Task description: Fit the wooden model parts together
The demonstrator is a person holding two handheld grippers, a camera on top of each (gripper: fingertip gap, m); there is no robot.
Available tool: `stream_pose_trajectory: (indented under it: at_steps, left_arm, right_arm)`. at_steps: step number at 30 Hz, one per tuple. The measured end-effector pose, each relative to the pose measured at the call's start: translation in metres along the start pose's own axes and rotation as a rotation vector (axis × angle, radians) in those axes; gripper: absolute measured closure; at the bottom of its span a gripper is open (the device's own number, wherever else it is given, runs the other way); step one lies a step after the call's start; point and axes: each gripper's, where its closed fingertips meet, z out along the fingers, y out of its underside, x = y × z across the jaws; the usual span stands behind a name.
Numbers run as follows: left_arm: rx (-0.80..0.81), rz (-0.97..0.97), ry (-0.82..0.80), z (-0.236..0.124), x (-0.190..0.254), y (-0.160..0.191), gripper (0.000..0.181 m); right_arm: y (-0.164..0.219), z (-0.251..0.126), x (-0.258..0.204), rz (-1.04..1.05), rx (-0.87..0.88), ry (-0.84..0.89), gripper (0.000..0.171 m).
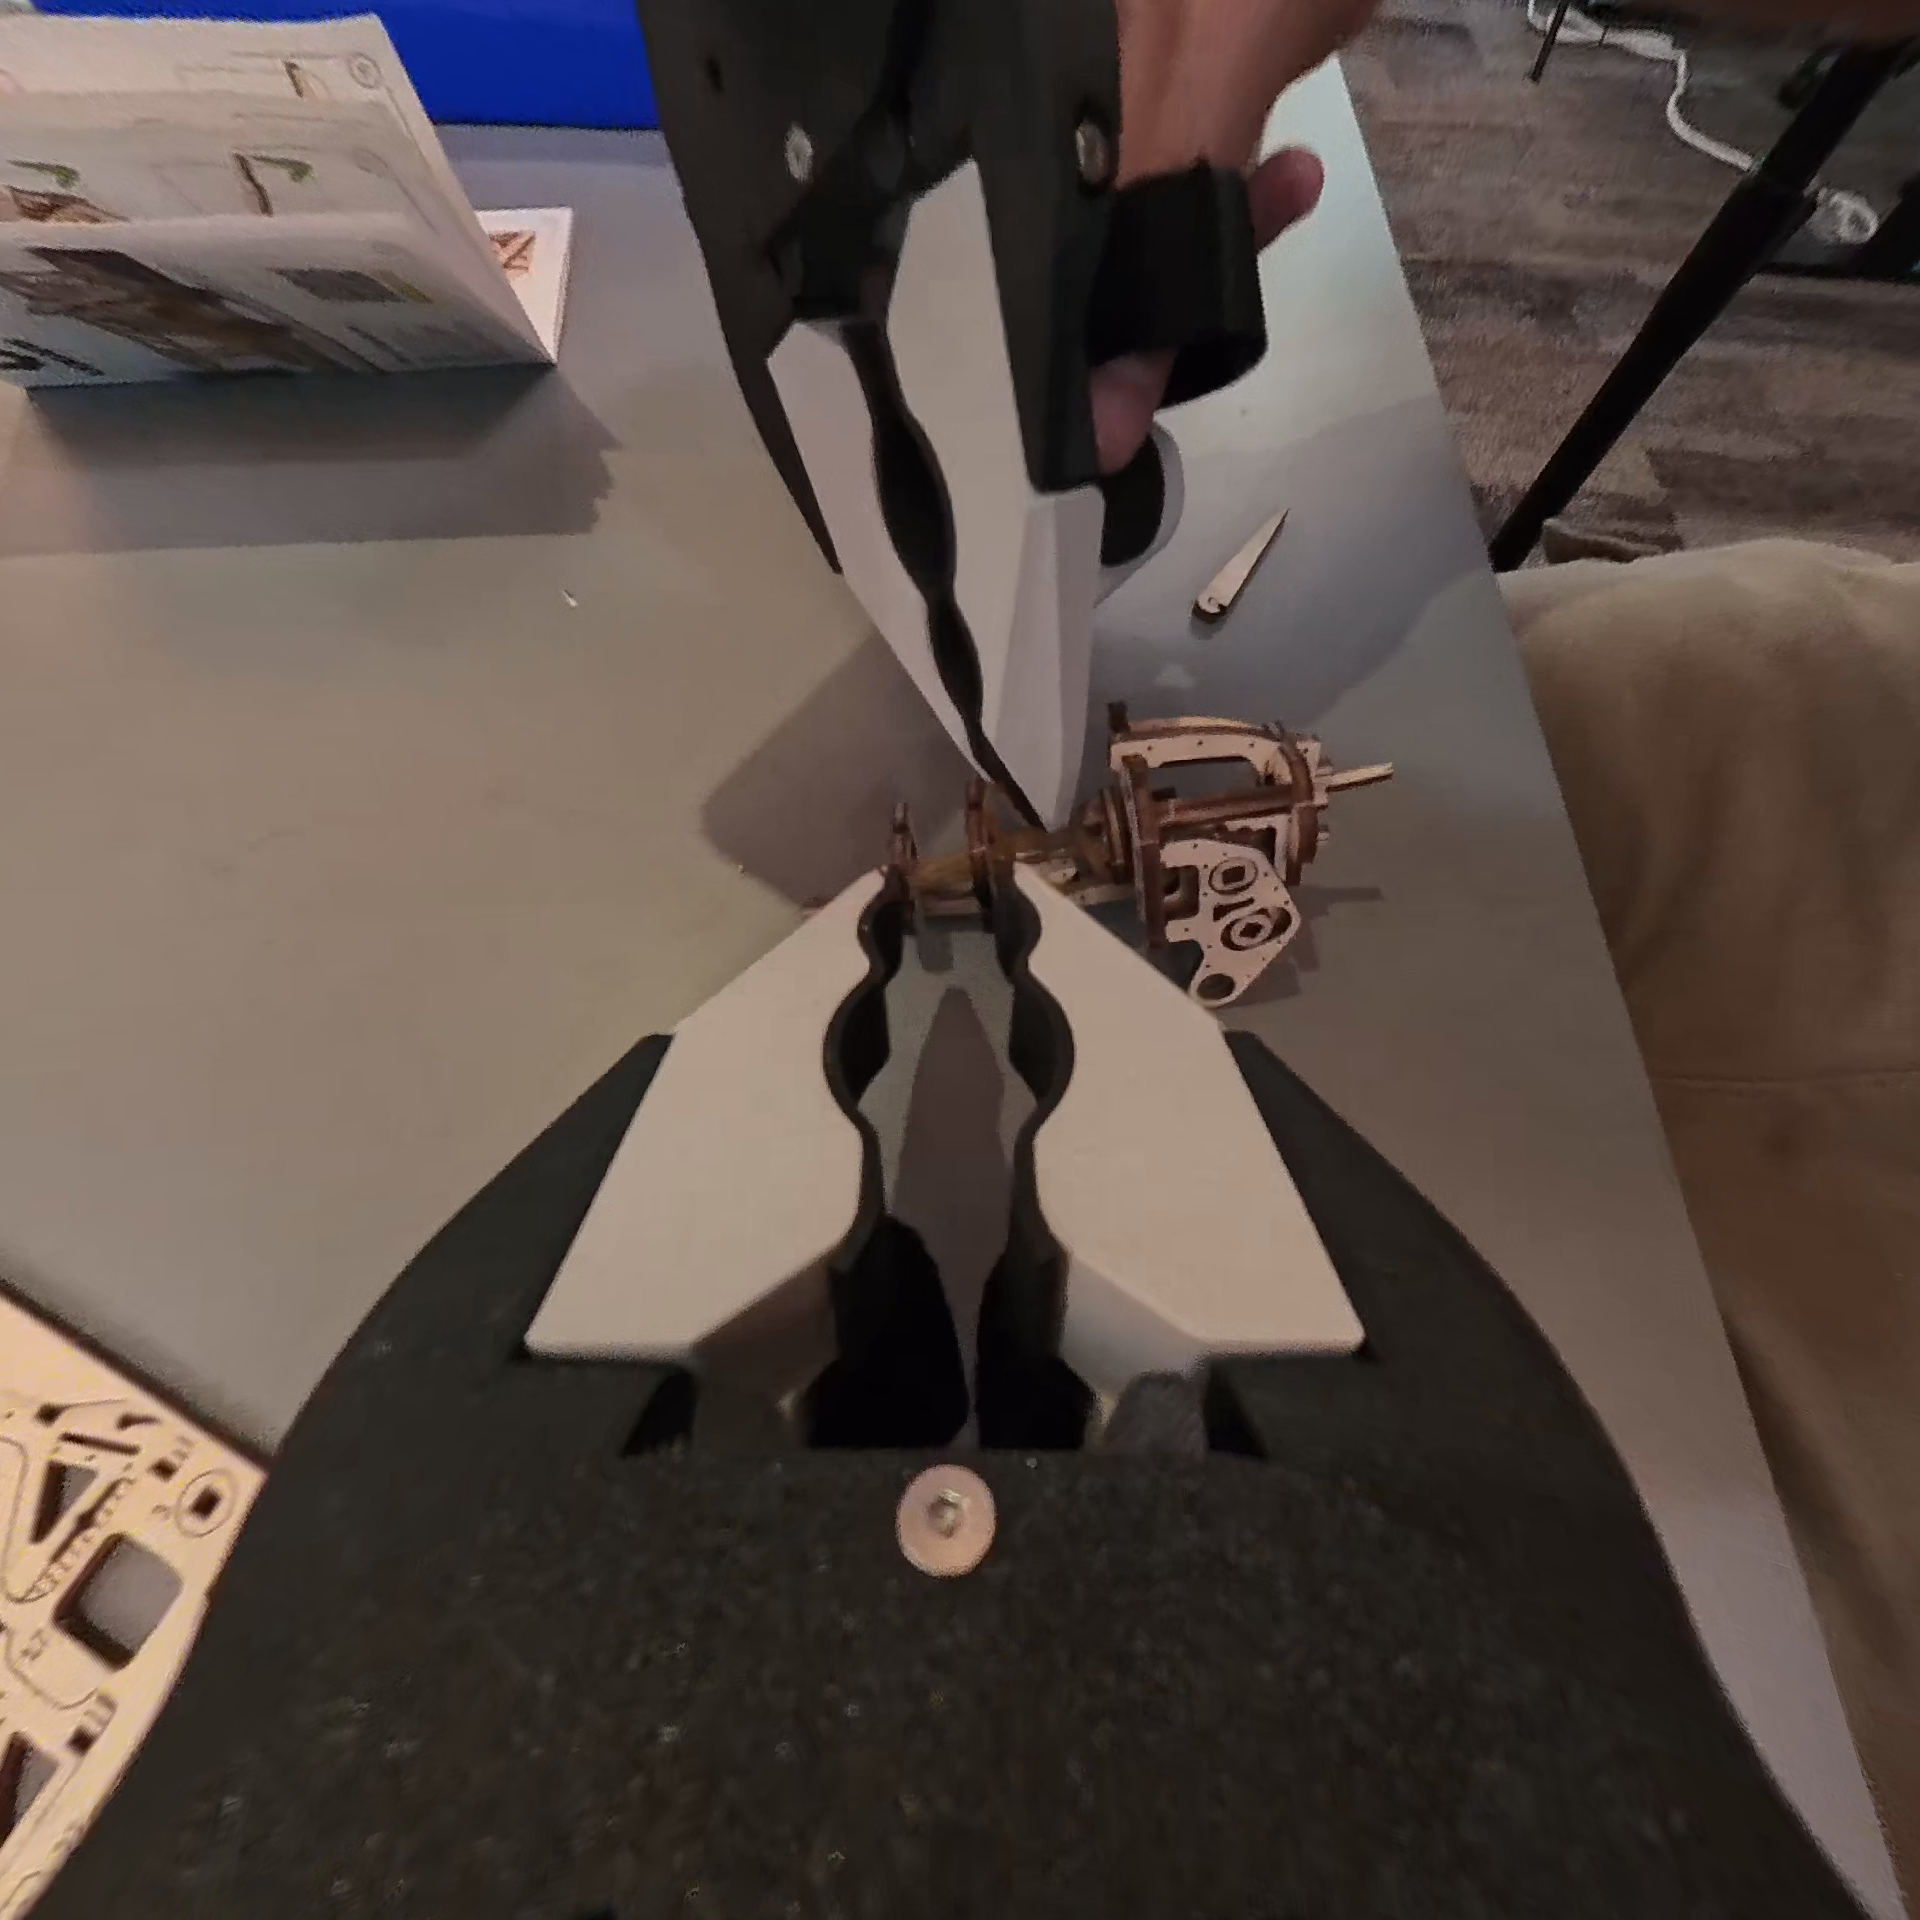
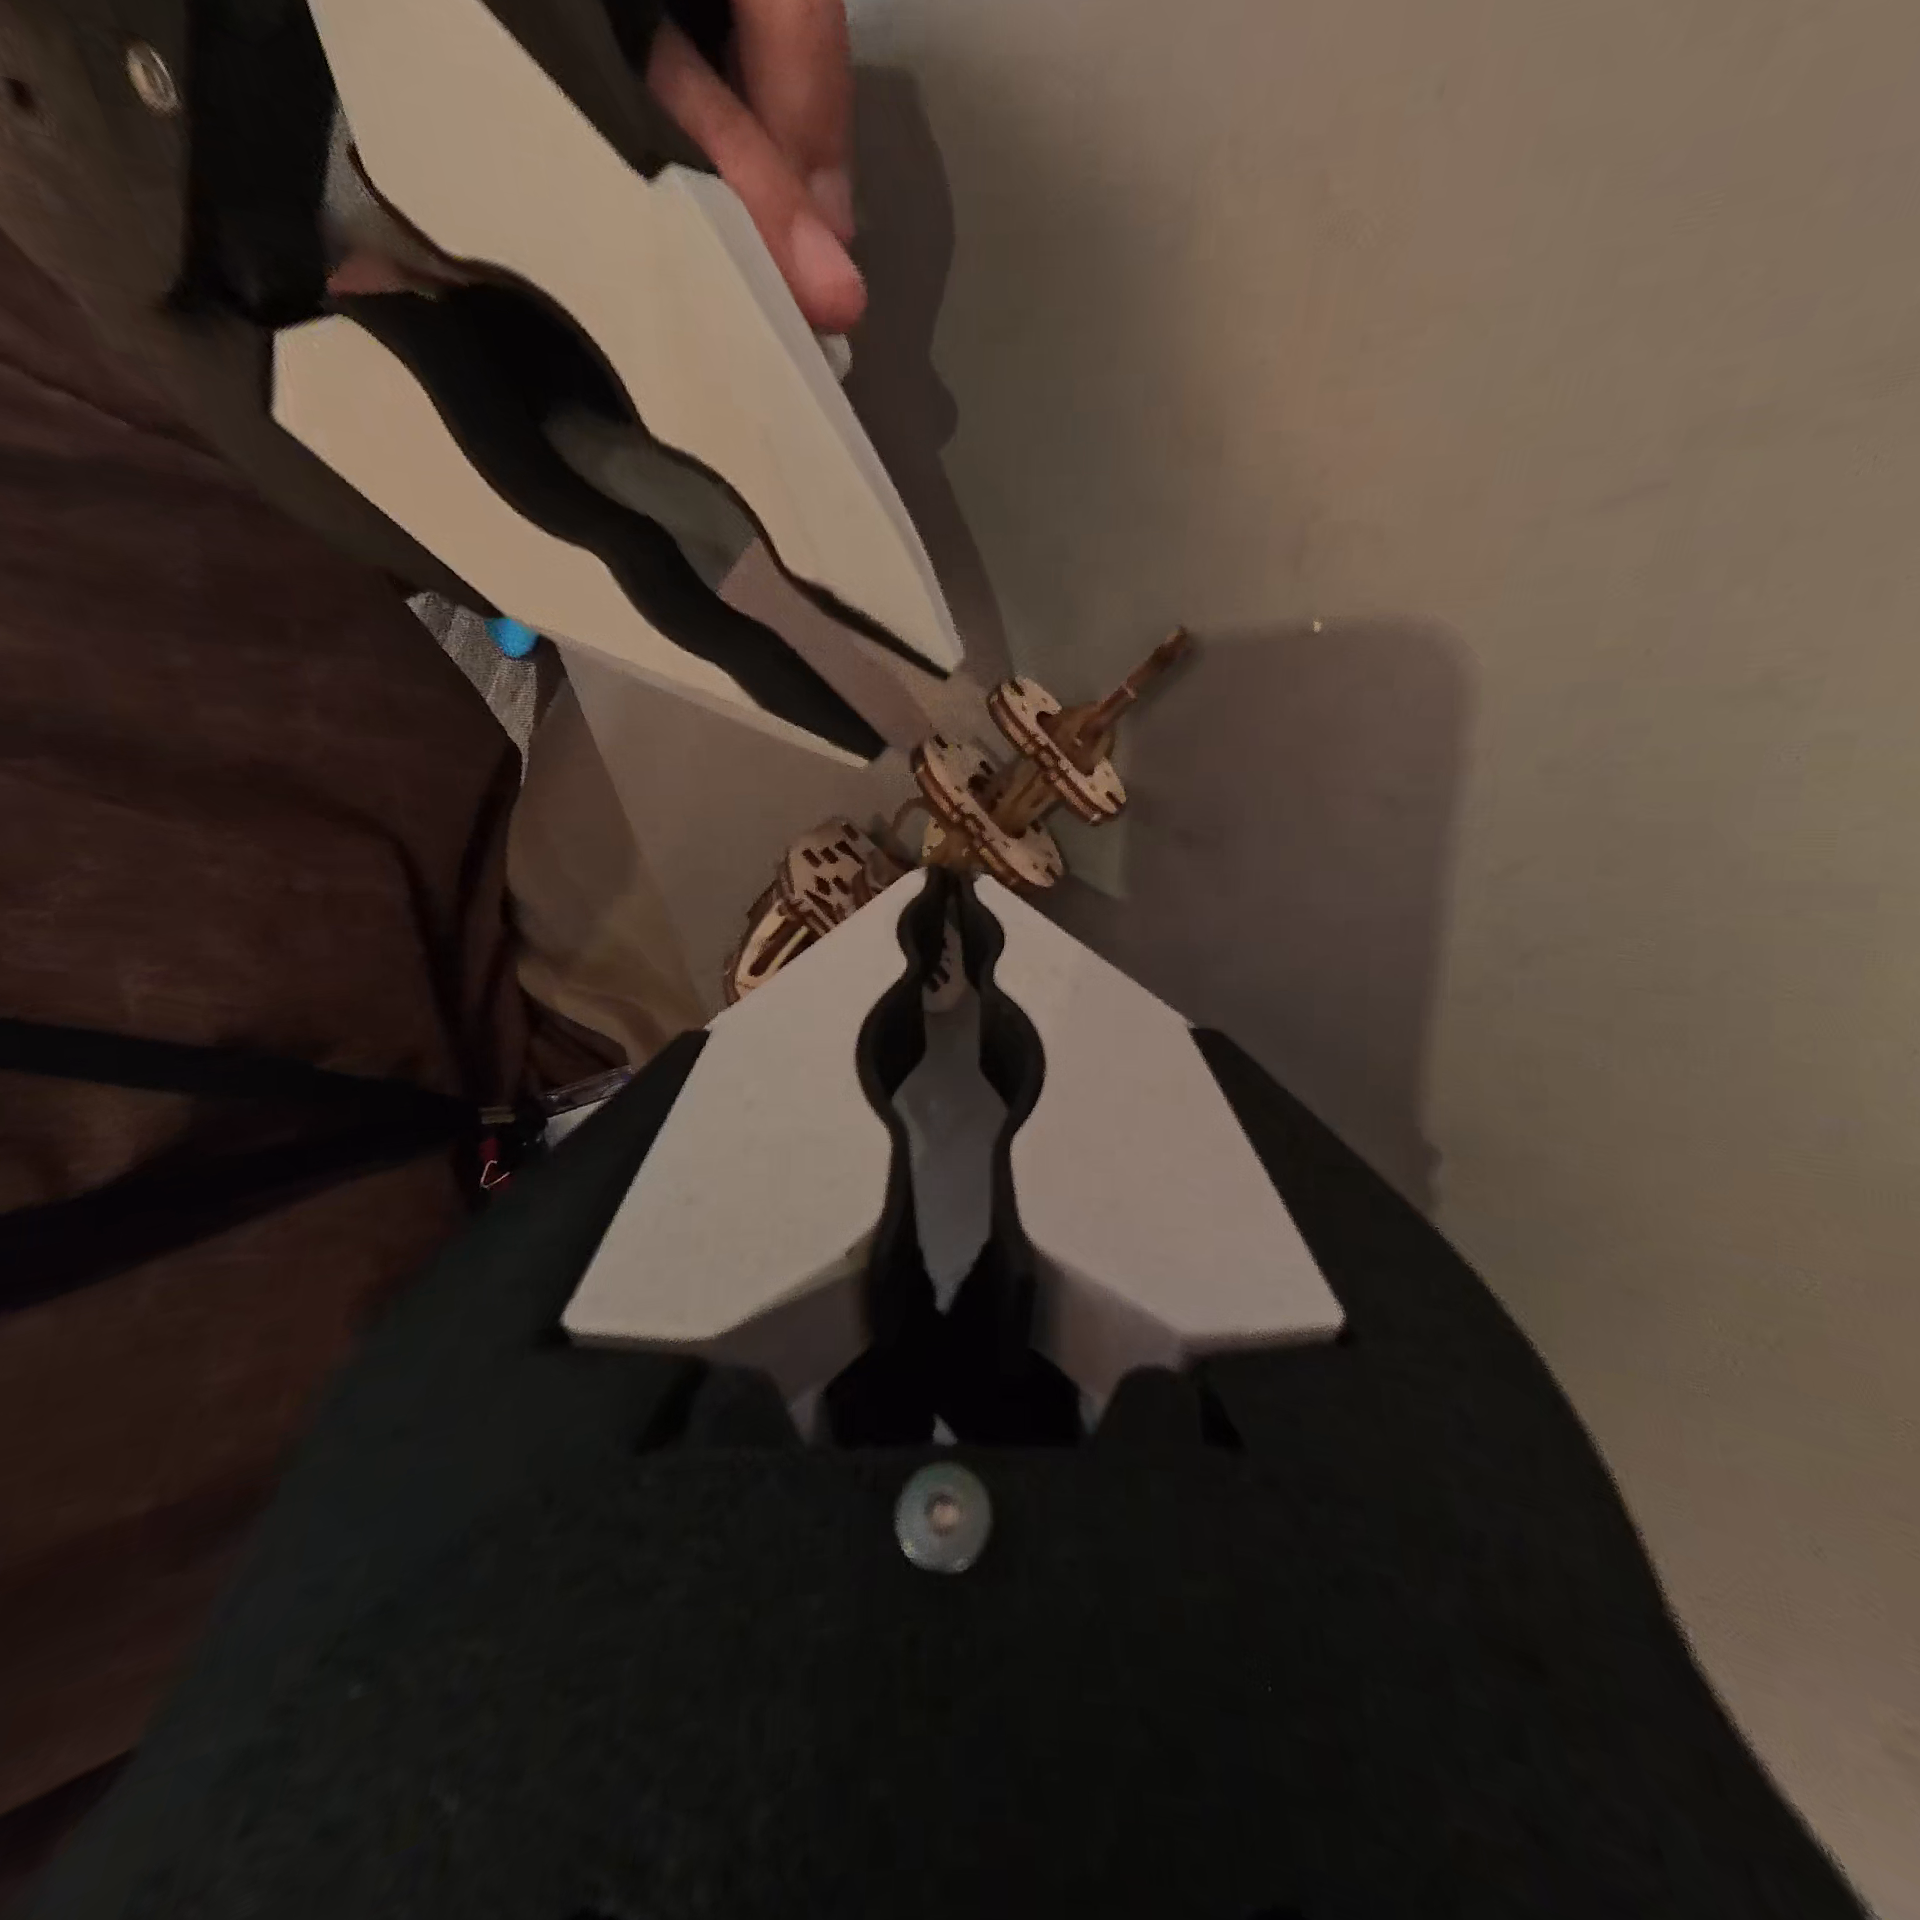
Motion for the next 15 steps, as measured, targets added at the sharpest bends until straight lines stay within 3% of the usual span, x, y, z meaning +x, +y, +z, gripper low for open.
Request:
stream_pose_trajectory:
  at_steps: [5,15]
  left_arm:
    - [-0.014,-0.034,0.066,0.01,0.01,0.001,0.162]
    - [-0.053,0.016,0.028,0.015,0.009,0.006,0.173]
  right_arm:
    - [-0.002,0.001,-0.002,-0.07,0.025,0.022,0.17]
    - [-0.002,0.0,-0.001,-0.14,0.12,0.042,0.164]
